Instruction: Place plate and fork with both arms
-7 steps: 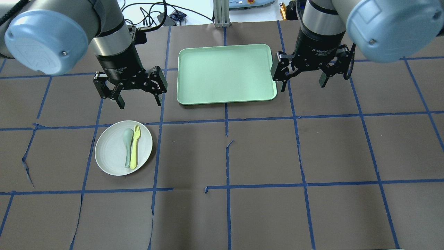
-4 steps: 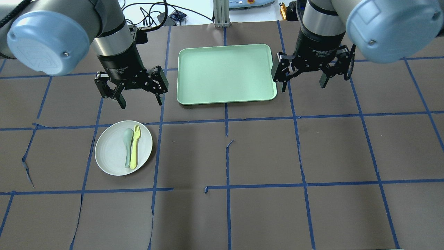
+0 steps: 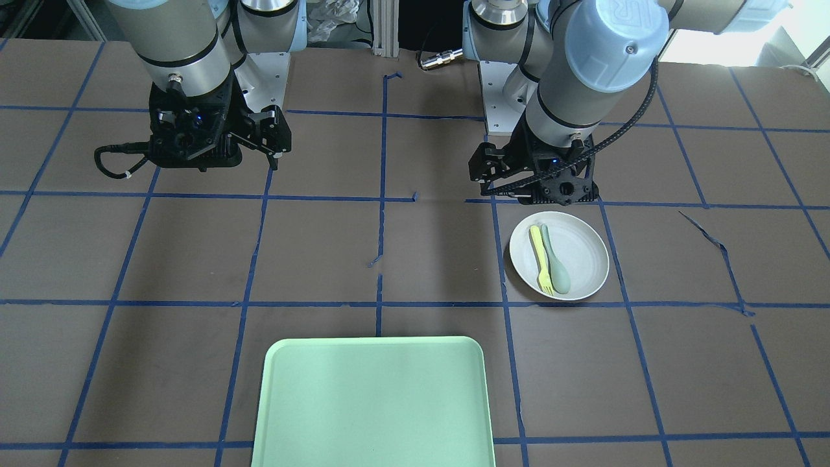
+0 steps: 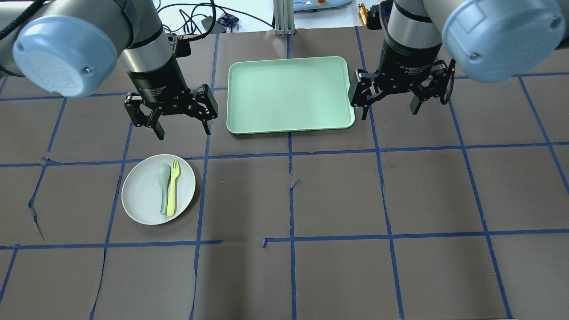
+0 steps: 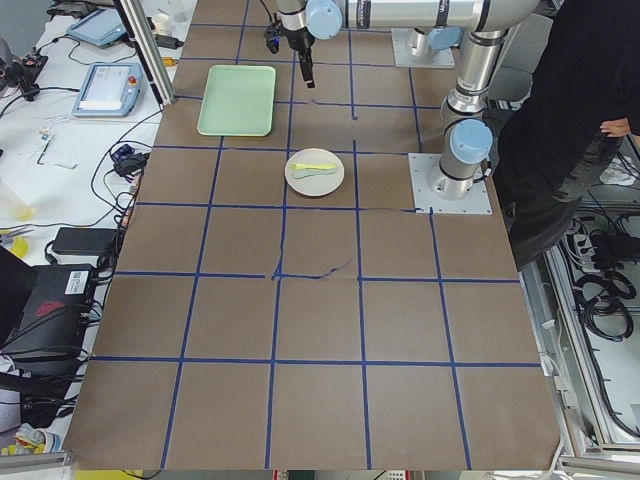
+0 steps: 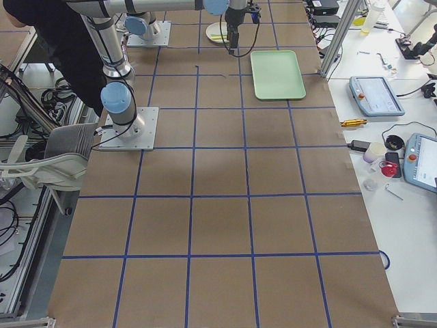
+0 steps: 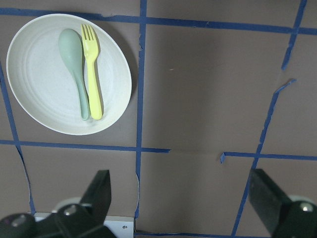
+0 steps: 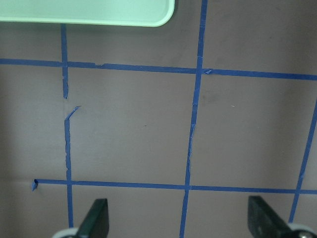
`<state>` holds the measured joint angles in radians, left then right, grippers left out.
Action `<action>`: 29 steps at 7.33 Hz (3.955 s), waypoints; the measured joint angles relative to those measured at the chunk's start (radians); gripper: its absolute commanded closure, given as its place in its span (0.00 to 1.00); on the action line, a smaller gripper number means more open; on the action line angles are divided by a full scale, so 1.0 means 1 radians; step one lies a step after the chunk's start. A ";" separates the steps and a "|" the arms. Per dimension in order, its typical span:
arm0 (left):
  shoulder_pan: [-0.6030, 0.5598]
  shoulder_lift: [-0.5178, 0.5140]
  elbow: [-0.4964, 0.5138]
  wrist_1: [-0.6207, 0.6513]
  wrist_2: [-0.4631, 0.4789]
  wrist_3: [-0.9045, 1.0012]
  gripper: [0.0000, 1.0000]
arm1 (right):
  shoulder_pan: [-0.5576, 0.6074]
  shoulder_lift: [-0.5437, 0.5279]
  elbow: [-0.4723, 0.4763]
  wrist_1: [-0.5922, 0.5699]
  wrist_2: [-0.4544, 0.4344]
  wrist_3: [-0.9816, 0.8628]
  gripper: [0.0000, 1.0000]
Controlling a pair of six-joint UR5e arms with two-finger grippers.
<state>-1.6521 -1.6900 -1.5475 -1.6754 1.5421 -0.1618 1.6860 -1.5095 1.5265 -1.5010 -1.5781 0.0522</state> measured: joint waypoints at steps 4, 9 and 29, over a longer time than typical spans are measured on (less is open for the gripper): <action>0.000 0.001 0.000 0.000 0.002 0.001 0.00 | 0.000 0.002 0.001 -0.004 0.001 0.000 0.00; 0.041 0.006 -0.027 0.071 0.001 0.015 0.00 | -0.004 0.013 0.004 -0.008 0.000 -0.001 0.00; 0.573 -0.203 -0.356 0.455 -0.055 0.647 1.00 | -0.006 0.049 0.041 -0.022 -0.011 -0.003 0.00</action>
<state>-1.0787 -1.8933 -1.9036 -1.2207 1.4876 0.4850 1.6797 -1.4603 1.5678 -1.5227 -1.5891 0.0490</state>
